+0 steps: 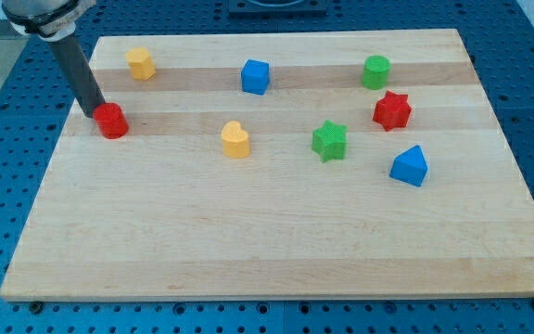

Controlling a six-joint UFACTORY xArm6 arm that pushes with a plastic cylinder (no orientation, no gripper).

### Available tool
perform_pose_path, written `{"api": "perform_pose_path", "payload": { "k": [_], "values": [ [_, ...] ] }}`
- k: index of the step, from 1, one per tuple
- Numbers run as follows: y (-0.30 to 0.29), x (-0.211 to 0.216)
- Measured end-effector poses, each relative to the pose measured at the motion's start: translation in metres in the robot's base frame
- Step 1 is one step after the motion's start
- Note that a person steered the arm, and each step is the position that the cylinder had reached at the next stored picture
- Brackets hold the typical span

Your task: Place red star left to blue triangle

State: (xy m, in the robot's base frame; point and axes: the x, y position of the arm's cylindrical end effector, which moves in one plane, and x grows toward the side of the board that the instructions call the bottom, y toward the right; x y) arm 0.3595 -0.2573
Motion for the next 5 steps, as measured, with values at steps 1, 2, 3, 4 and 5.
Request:
{"api": "perform_pose_path", "payload": {
  "k": [1,2,3,4,5],
  "values": [
    [0.043,-0.006],
    [0.078,-0.011],
    [0.179,0.015],
    [0.240,0.022],
    [0.271,0.022]
  ]
}}
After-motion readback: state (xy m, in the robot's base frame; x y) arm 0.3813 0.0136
